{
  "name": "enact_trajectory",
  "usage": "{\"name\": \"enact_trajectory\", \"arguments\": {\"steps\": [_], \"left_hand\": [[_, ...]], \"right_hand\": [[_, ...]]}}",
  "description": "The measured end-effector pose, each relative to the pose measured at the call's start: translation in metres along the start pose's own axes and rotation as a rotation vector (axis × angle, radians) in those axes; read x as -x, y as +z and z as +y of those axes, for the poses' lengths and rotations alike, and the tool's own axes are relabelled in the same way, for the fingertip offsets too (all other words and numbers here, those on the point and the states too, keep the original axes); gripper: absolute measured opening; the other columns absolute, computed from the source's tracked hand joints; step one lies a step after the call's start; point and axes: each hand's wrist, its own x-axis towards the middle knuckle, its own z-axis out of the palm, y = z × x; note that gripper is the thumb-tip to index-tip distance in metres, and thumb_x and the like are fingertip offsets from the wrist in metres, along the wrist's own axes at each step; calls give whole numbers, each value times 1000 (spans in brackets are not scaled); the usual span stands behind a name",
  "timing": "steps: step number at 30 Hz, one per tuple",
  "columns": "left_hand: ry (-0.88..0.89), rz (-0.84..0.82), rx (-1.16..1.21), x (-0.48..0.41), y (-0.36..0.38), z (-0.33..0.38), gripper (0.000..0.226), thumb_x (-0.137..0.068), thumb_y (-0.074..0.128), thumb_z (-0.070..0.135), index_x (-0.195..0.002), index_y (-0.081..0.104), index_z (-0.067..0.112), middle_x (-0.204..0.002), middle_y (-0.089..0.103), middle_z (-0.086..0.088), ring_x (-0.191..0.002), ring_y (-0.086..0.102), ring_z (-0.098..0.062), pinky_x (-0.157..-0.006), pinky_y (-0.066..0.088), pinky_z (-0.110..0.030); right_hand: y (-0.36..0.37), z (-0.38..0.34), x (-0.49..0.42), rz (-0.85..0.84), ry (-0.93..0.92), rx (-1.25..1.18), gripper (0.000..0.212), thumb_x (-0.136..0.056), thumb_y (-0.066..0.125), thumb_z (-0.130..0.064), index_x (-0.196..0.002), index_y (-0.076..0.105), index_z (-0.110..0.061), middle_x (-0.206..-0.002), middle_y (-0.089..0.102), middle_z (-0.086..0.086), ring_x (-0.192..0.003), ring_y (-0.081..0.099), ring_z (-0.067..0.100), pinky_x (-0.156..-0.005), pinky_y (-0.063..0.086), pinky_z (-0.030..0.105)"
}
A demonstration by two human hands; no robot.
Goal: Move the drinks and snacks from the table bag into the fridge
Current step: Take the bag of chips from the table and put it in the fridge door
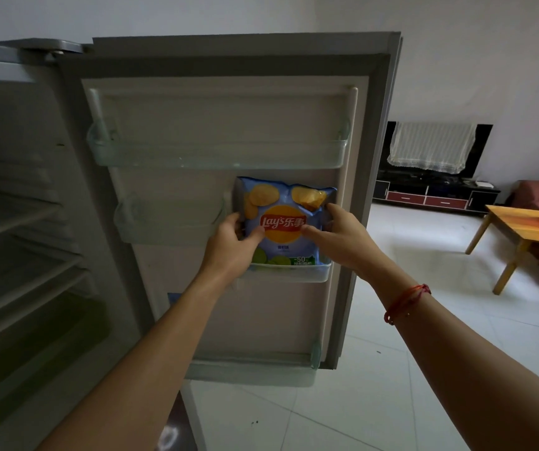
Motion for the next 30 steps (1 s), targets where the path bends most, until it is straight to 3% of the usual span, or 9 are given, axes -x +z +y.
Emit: {"name": "enact_trajectory", "arguments": {"steps": [2, 3, 5, 7, 11, 15, 22, 30], "left_hand": [[14, 3, -40, 12, -3, 1, 15, -94, 64, 29, -99, 55, 40, -104, 63, 19, -109, 61, -13, -92, 50, -31], [25, -4, -73, 18, -4, 2, 17, -95, 63, 30, -110, 56, 36, -111, 62, 17, -114, 57, -13, -93, 47, -29], [53, -19, -161, 29, -9, 5, 48, -96, 60, 35, -139, 47, 21, -137, 55, 4, -128, 49, -15, -102, 42, -30], [84, -25, -252, 40, -14, 6, 63, -96, 57, 43, -150, 34, 19, -150, 44, -1, -137, 41, -19, -106, 37, -30], [203, 19, -585, 61, -22, 6, 72, -95, 49, 56, -152, 28, 17, -153, 36, -4, -140, 33, -22, -104, 35, -32], [310, 103, -793, 78, -33, 4, 87, -84, 31, 72, -146, 38, 11, -150, 40, -13, -138, 35, -29, -107, 37, -42], [377, 164, -972, 102, -46, -2, 82, -86, 37, 69, -143, 46, 12, -152, 35, -18, -141, 30, -36, -110, 32, -48], [394, 158, -970, 105, -37, 4, 78, -86, 37, 67, -144, 47, 14, -152, 35, -18, -141, 29, -34, -110, 32, -47]], "right_hand": [[-1, -2, 10, -21, -22, 42, 53, -94, 68, -33, -140, 47, -16, -128, 65, 7, -112, 65, 26, -93, 58, 44], [-1, -2, 15, -28, -33, 65, 59, -95, 68, -32, -146, 41, -17, -133, 62, 8, -115, 64, 26, -93, 57, 42], [-1, -1, 24, -24, -66, 134, 71, -95, 67, -34, -153, 30, -20, -141, 57, 9, -121, 61, 28, -97, 55, 42], [-1, 1, 32, -10, -104, 216, 77, -94, 67, -39, -156, 25, -22, -145, 54, 11, -125, 57, 30, -101, 52, 48], [0, 3, 47, 1, -124, 358, 85, -91, 65, -53, -159, 18, -30, -149, 46, 13, -131, 50, 32, -102, 48, 46], [0, 7, 62, 34, -155, 518, 87, -88, 59, -67, -158, 15, -38, -157, 35, 11, -138, 42, 35, -105, 47, 51], [-1, 13, 86, 100, -180, 675, 87, -87, 50, -74, -159, 16, -39, -167, 11, 11, -152, 13, 36, -119, 27, 56], [-5, 16, 86, 104, -177, 684, 85, -88, 48, -75, -158, 15, -40, -167, 13, 11, -152, 15, 37, -119, 27, 56]]}}
